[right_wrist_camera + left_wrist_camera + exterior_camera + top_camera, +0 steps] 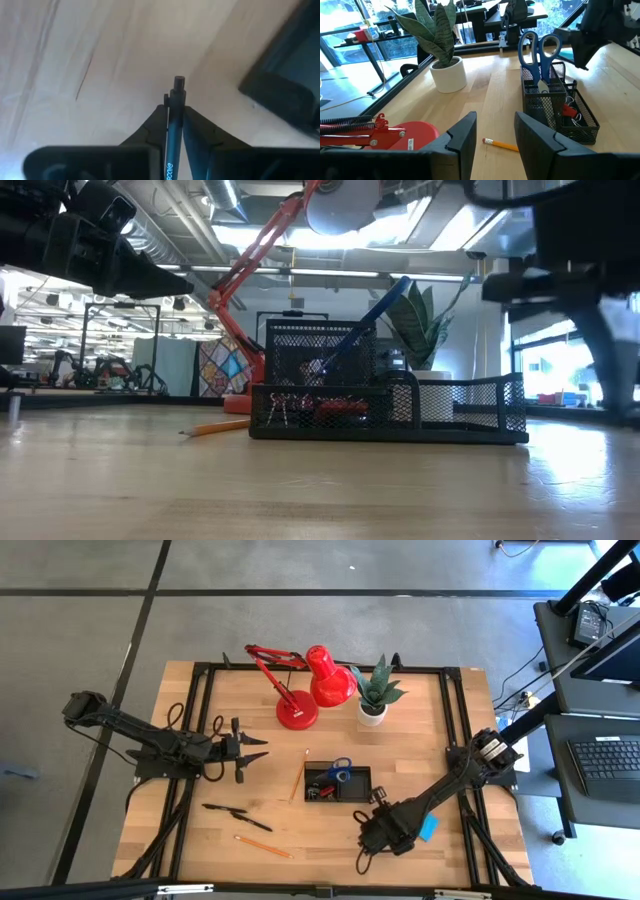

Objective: Pick and place office supplies into organizer
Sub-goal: Put the right black pen into the black desk organizer

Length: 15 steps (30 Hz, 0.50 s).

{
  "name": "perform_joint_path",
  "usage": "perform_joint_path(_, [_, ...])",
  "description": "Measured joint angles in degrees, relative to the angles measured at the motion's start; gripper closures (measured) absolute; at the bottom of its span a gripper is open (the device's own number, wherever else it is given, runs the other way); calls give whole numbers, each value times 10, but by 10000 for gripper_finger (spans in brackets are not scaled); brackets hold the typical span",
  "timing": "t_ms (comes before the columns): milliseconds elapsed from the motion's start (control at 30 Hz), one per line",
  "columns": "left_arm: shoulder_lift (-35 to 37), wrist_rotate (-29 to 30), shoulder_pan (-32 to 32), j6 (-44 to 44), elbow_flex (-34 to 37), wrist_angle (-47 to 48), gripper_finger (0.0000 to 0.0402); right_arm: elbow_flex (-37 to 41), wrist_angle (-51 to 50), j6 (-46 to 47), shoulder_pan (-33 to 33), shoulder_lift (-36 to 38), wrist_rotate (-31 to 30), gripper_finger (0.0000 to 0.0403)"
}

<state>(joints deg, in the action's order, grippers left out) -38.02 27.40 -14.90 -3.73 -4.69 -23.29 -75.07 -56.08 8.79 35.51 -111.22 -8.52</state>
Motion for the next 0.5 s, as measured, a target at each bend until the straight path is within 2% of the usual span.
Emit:
perform_joint_path(200, [0,0,0,0,0,0,274,-60,-33,-2,0,1,-4,354])
perform_joint_path(367, [0,0,0,0,0,0,274,-121,-52,-17,5,8,-49,354])
perform_joint_path(500, [0,0,0,0,0,0,274,-130,-21,-42,14,48,-97,354])
